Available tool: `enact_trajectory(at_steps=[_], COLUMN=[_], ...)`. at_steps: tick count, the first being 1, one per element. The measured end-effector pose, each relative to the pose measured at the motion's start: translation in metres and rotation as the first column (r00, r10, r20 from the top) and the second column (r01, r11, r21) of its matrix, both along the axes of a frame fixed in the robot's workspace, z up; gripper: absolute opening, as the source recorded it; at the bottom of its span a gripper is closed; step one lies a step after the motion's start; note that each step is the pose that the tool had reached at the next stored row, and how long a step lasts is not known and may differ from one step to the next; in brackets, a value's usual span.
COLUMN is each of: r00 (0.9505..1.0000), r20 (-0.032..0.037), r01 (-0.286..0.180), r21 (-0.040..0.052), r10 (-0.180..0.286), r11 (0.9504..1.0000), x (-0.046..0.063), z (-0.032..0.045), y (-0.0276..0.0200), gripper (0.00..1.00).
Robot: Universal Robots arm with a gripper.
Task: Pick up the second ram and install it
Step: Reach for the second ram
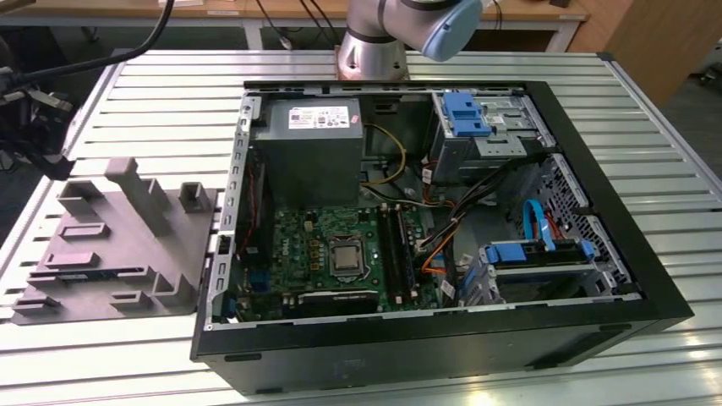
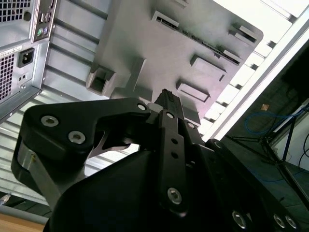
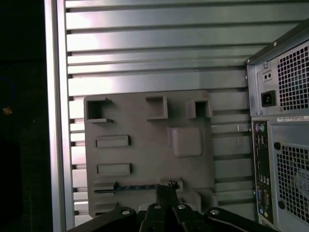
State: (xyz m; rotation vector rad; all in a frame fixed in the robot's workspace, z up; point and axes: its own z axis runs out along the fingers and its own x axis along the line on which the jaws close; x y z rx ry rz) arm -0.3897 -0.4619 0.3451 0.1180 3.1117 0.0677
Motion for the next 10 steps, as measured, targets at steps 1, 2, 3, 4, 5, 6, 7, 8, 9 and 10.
enact_trajectory(at_steps=[1,2,3,4,5,6,7,8,9,10], r00=[1.0,1.0,1.0,1.0,1.0,1.0,1.0,1.0,1.0,1.0], r20=[-0.0001,-0.0002,-0.0001,-0.0001,0.0,-0.0002,0.0,0.0,0.0,-0.0001], r01=[0.0,0.0,0.0,0.0,0.0,0.0,0.0,0.0,0.0,0.0], r21=[-0.0001,-0.0001,-0.0001,0.0,0.0,-0.0002,0.0,0.0,0.0,-0.0001], r10=[0.0,0.0,0.0,0.0,0.0,0.0,0.0,0.0,0.0,0.0], r11=[1.0,1.0,1.0,1.0,1.0,1.0,1.0,1.0,1.0,1.0], x=[0.0,0.0,0.0,0.0,0.0,0.0,0.0,0.0,-0.001,-0.001], z=[-0.0016,-0.0033,-0.0052,-0.007,-0.0087,-0.01,-0.0115,-0.013,-0.0146,-0.0162], y=[-0.0008,-0.0018,-0.0026,-0.0033,-0.004,-0.0048,-0.0054,-0.0061,-0.0066,-0.0071], gripper=[0.11,0.11,0.11,0.11,0.11,0.11,0.11,0.11,0.11,0.11])
